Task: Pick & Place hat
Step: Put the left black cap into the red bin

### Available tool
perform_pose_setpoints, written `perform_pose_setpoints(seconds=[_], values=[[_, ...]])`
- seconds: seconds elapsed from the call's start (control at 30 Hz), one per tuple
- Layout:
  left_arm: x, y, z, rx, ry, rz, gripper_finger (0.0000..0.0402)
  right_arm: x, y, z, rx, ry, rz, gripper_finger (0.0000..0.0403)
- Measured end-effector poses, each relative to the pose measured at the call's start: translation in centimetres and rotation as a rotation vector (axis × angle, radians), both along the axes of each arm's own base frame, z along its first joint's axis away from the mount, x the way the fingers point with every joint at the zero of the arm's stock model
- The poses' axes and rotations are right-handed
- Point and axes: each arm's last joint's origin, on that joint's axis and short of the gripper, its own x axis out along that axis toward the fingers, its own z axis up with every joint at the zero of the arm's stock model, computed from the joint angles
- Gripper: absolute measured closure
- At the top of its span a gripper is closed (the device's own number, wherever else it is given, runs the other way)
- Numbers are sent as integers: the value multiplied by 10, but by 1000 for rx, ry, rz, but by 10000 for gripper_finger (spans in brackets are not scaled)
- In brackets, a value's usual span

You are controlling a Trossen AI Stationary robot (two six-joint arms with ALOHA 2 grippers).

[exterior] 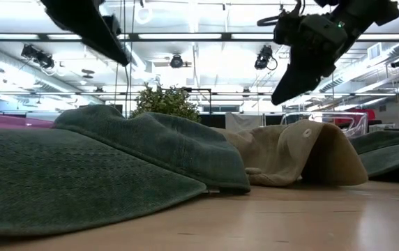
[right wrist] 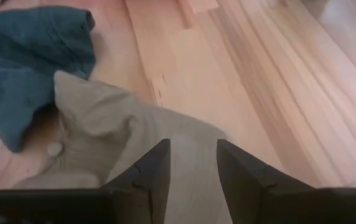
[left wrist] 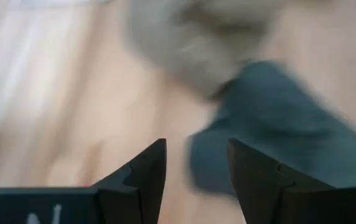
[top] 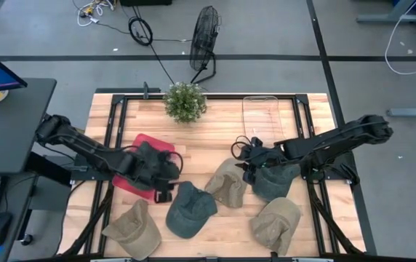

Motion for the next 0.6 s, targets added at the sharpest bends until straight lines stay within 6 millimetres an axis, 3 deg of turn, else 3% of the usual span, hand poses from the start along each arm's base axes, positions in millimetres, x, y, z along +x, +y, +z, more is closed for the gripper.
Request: perform_pose_setpoints(seconds=[0.17, 0.43, 0.6], values=[[8, -12, -13, -115, 8, -193, 228, 4, 1, -8, -5, 30, 0, 267], [24, -37, -58, -136, 135, -306, 228, 7, 1, -14, -4, 46, -4, 267], [32, -51, -71, -214, 125, -345, 228, 7, 1, -13, -2, 41, -5, 267]])
